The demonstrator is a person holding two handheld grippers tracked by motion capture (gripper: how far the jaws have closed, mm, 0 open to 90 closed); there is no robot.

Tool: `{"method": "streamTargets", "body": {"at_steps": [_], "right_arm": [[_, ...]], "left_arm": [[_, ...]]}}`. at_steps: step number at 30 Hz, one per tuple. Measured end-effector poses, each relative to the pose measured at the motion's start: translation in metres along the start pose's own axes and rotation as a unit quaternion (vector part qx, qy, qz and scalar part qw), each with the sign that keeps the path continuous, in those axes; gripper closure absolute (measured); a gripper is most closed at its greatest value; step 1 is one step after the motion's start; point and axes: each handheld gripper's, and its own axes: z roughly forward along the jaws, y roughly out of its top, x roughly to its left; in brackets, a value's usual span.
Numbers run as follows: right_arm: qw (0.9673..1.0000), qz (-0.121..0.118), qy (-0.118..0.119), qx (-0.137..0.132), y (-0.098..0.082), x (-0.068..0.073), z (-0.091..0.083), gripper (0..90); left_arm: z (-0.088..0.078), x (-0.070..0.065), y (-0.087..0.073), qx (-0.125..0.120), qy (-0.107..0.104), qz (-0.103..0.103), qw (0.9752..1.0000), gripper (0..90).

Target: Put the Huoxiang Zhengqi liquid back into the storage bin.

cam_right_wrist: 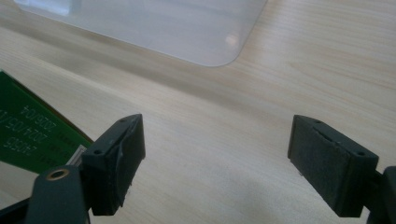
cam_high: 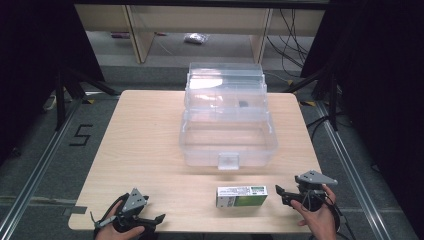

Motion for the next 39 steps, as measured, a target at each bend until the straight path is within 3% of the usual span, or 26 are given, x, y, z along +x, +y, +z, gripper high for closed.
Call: {"method": "streamTargets", "body": {"at_steps": [2,3,5,6,8,11,22,25,26,27,28,34,35,36,37,39], "right_arm": [[1.0000,-0.002,0.002,-0.003,0.000,0.000,0.000,20.1],[0.9997,-0.024,-0.002,-0.008,0.001,-0.003,-0.001,20.2],[0.9996,-0.026,-0.004,-0.009,0.002,-0.002,-0.002,20.5],[0.9999,-0.011,0.001,-0.007,0.002,0.000,-0.001,20.6],[0.9999,-0.010,0.002,-0.004,0.002,0.001,-0.002,21.0],[0.9994,-0.035,0.000,-0.003,0.004,-0.002,-0.003,21.3],[0.9990,-0.042,0.012,0.002,0.010,-0.002,-0.008,20.6],[0.9984,-0.056,0.008,0.000,0.011,-0.002,-0.009,20.4],[0.9984,-0.056,0.008,0.000,0.011,-0.002,-0.009,20.4],[0.9994,-0.028,0.015,0.011,0.012,0.002,-0.012,20.3],[0.9985,-0.054,0.010,0.002,0.013,-0.001,-0.012,20.3],[0.9990,-0.041,0.015,0.011,0.018,0.002,-0.021,19.3],[0.9970,-0.076,0.010,-0.001,0.021,-0.001,-0.023,18.4],[0.9970,-0.076,0.010,-0.001,0.021,-0.001,-0.023,18.4],[0.9984,-0.054,0.018,0.006,0.021,0.002,-0.025,18.1],[0.9967,-0.077,0.025,0.004,0.024,0.000,-0.028,17.4]], "left_arm": [[0.001,0.000,0.000,-0.003,0.000,-0.006,1.0000,15.6],[0.000,0.000,0.000,-0.001,0.000,-0.003,1.0000,15.6],[0.001,0.000,0.000,-0.004,0.001,-0.005,1.0000,15.6],[0.001,0.000,0.000,-0.005,0.004,-0.007,1.0000,15.6],[0.001,0.000,0.000,-0.004,0.004,-0.007,1.0000,15.6],[0.001,0.000,0.000,-0.002,0.001,-0.004,1.0000,15.6],[0.002,0.000,0.000,-0.005,0.004,-0.009,0.9999,15.6],[0.002,0.000,0.000,-0.005,0.005,-0.010,0.9999,15.6],[0.002,0.000,0.000,-0.005,0.005,-0.010,0.9999,15.6],[0.002,0.000,0.000,-0.004,0.004,-0.009,0.9999,15.6],[0.002,0.000,0.000,-0.004,0.004,-0.009,0.9999,15.6],[0.003,0.000,-0.001,-0.005,0.004,-0.014,0.9999,15.6],[0.001,0.001,0.000,0.000,0.002,-0.007,1.0000,15.6],[0.001,0.001,0.000,0.000,0.002,-0.007,1.0000,15.6],[0.003,0.000,-0.001,-0.008,0.001,-0.015,0.9999,15.6],[0.001,0.001,0.000,0.004,0.001,-0.005,1.0000,15.6]]}}
